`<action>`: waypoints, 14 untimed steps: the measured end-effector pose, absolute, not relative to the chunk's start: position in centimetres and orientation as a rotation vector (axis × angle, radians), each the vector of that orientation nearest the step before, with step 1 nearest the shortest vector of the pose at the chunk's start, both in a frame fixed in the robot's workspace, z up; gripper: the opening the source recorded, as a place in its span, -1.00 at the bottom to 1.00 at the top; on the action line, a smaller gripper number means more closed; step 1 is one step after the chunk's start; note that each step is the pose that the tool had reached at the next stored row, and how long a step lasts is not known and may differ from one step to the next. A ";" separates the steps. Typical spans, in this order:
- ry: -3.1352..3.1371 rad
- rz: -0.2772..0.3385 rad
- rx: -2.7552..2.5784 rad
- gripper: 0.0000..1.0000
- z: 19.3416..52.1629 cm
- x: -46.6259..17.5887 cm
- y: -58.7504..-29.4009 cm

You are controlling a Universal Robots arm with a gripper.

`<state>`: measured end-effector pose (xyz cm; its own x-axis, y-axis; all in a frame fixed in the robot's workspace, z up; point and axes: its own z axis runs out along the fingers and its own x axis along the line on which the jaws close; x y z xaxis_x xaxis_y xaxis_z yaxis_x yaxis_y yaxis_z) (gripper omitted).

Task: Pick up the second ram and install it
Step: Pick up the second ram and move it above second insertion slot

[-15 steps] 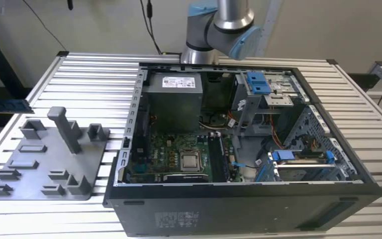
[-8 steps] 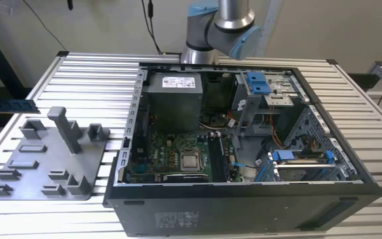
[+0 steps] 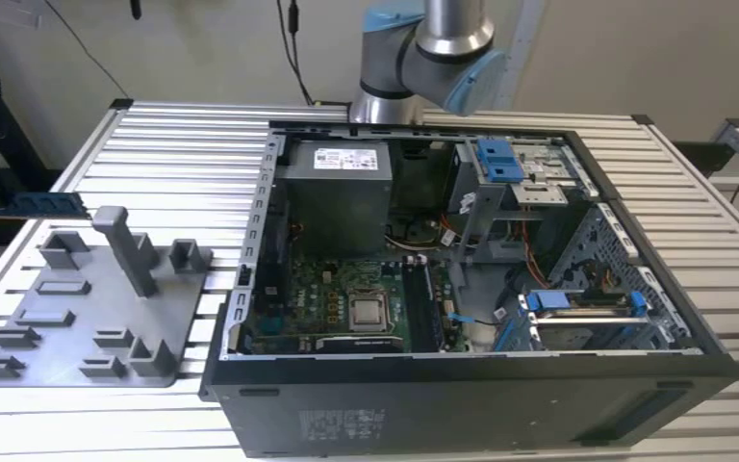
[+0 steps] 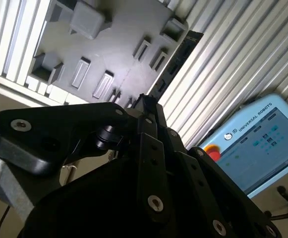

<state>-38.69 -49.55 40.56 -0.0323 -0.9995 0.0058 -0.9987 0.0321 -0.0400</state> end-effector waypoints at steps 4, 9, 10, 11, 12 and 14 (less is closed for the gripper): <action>2.240 -0.051 -2.169 -0.73 40.6 -38.1 -49.6; 2.240 -0.051 -2.169 -0.73 40.6 -37.4 -49.5; 2.240 -0.051 -2.169 -0.73 40.6 -37.4 -49.5; 2.240 -0.051 -2.168 -0.73 40.6 -37.4 -49.5; 2.240 -0.051 -2.169 -0.73 40.6 -37.3 -49.6; 2.240 -0.051 -2.169 -0.73 40.6 -37.3 -49.5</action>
<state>-37.33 -49.55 40.56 -0.0324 -0.9995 0.0058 -0.9987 0.0321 -0.0400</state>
